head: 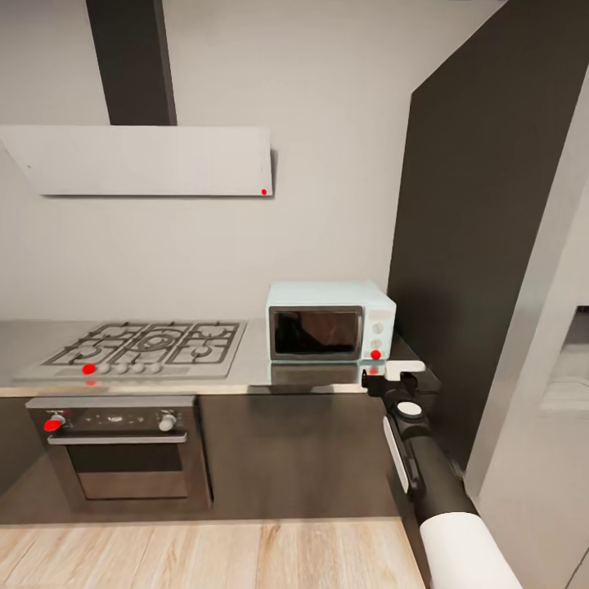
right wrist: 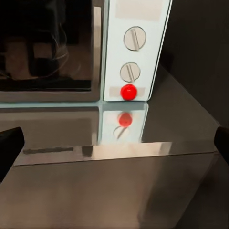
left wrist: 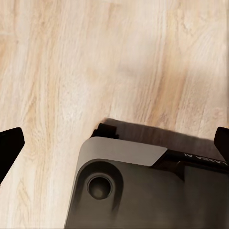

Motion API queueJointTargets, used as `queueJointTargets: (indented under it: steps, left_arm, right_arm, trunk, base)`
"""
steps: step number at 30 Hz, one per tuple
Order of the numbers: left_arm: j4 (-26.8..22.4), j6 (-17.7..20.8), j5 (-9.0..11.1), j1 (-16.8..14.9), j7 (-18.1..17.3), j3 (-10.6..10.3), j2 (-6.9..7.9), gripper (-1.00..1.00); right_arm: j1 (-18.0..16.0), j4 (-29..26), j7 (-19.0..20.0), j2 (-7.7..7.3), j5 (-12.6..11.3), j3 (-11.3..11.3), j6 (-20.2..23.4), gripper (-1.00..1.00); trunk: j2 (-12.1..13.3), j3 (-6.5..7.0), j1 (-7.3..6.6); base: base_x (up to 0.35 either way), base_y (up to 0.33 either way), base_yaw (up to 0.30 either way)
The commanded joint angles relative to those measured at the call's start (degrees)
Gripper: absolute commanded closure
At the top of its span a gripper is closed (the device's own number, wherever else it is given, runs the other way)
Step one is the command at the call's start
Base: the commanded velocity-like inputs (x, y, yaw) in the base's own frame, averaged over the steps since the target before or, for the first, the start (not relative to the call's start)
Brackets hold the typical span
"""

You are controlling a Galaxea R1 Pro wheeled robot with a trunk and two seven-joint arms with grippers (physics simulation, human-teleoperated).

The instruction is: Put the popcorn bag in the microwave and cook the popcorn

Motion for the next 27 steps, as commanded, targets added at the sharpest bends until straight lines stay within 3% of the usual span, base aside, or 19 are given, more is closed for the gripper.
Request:
queueJointTargets:
  steps: [1, 10, 13, 18, 19, 21, 24, 27]
  left_arm:
    - [0.0, -0.2, 0.5, 0.0, 0.2, -0.5, -0.02, -1.00]
    - [0.0, -0.2, 0.5, 0.0, 0.2, -0.5, -0.02, -1.00]
    - [0.0, -0.2, 0.4, 0.0, 0.2, -0.5, -0.02, -1.00]
    - [0.0, -0.2, 0.5, 0.0, 0.2, -0.5, 0.00, -1.00]
    - [0.0, -0.2, 0.5, 0.0, 0.2, -0.5, 0.02, -1.00]
    - [0.0, -0.2, 0.5, 0.0, 0.2, -0.5, 0.04, -1.00]
    - [0.0, -0.2, 0.5, 0.0, 0.2, -0.5, 0.03, -1.00]
    - [0.0, -0.2, 0.5, 0.0, 0.2, -0.5, -0.01, -1.00]
  right_arm:
    - [0.0, 0.0, 0.0, 0.04, 0.4, -0.1, 0.4, -1.00]
    - [0.0, 0.4, -0.1, 0.00, 0.5, -0.1, 0.4, -1.00]
    - [0.0, 3.1, 0.3, -0.31, 0.2, -0.3, 0.2, -1.00]
    - [0.0, 4.8, 1.3, -3.55, 0.1, -0.8, 0.0, -1.00]
    - [0.0, 4.9, 1.8, -4.93, 0.0, -0.9, 0.1, -1.00]
    - [0.0, 4.9, 3.6, -5.25, -0.1, -1.2, 0.2, -1.00]
    - [0.0, 4.7, 8.6, -6.80, -1.7, -3.6, 0.5, -1.00]
    - [0.0, 4.5, 9.5, -7.40, -2.0, -4.2, 0.6, -1.00]
  trunk:
    - [0.0, -0.08, 0.04]
    - [0.0, -0.08, 0.04]
    - [0.0, -0.08, 0.04]
    - [0.0, -0.08, 0.04]
    - [0.0, -0.08, 0.04]
    - [0.0, -0.08, 0.04]
    - [0.0, -0.08, 0.04]
    - [0.0, -0.08, 0.04]
  base:
    - [0.320, 0.000, 0.000]
    - [0.314, 0.000, 0.000]
    - [0.281, 0.000, 0.000]
    - [0.161, 0.000, 0.000]
    - [0.008, 0.000, 0.000]
    - [0.003, 0.000, 0.000]
    - [0.000, 0.000, 0.000]
    - [0.000, 0.000, 0.000]
